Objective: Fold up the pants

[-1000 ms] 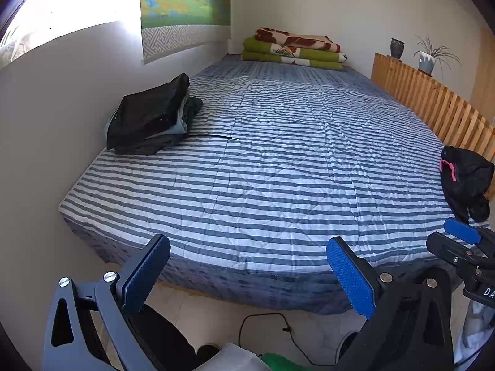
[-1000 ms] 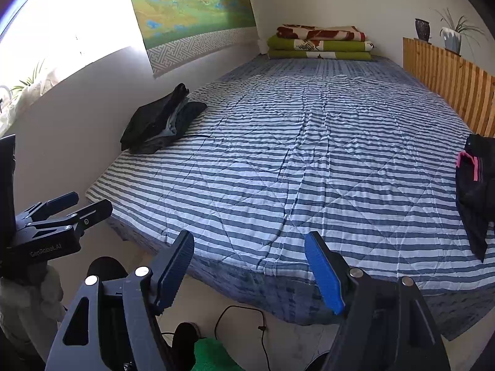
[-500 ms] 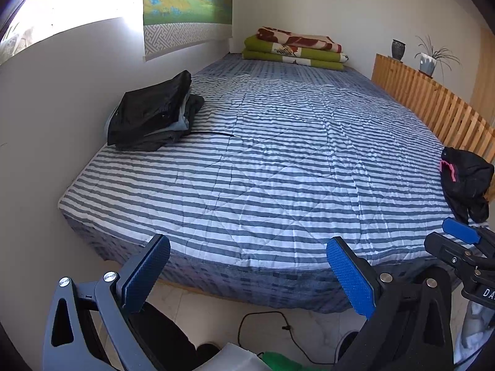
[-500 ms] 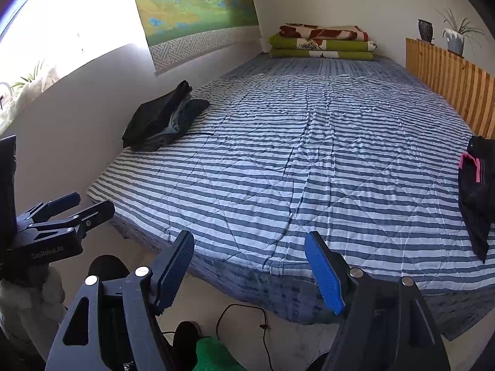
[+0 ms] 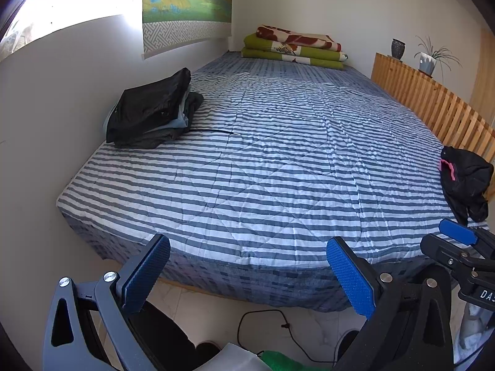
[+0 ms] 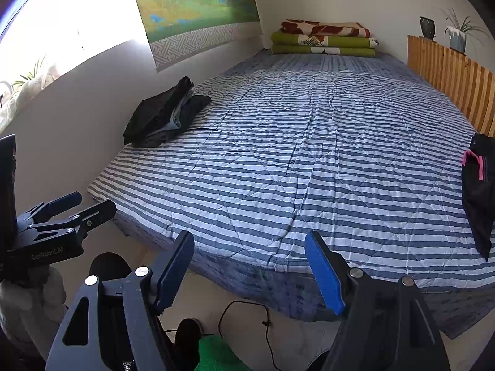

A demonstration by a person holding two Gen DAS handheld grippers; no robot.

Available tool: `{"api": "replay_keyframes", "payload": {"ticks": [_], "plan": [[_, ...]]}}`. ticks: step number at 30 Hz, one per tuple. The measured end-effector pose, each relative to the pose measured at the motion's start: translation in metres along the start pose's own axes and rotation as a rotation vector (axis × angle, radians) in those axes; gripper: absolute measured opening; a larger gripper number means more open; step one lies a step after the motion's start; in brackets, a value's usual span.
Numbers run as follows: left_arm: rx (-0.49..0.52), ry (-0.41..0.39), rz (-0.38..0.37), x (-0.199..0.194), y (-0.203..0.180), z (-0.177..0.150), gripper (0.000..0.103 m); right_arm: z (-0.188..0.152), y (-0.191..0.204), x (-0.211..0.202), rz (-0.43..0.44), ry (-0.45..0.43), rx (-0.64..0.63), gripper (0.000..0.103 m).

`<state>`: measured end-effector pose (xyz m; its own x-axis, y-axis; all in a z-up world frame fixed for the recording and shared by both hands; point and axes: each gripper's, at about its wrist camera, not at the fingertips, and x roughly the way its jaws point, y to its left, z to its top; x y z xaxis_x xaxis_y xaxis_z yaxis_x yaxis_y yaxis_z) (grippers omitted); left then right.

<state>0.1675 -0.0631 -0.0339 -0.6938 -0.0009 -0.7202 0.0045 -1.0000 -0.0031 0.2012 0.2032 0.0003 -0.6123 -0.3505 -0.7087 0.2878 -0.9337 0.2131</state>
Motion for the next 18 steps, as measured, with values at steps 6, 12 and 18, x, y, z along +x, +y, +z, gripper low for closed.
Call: {"api": "replay_keyframes", "payload": {"ticks": [6,12,18], "plan": [[0.004,0.002,-0.002,0.0009,0.0005,0.0008,0.102,0.001,-0.0013,0.0008,0.002,0.004,0.003,0.07],[0.006,0.002,-0.004,0.0008,-0.0006,0.0003,0.102,0.0011,-0.0012,0.0009,0.002,0.004,0.003,0.07],[0.012,0.001,-0.006,0.0006,-0.0032,0.0012,0.102,0.0012,-0.0012,0.0021,0.003,0.006,0.002,0.07]]}}
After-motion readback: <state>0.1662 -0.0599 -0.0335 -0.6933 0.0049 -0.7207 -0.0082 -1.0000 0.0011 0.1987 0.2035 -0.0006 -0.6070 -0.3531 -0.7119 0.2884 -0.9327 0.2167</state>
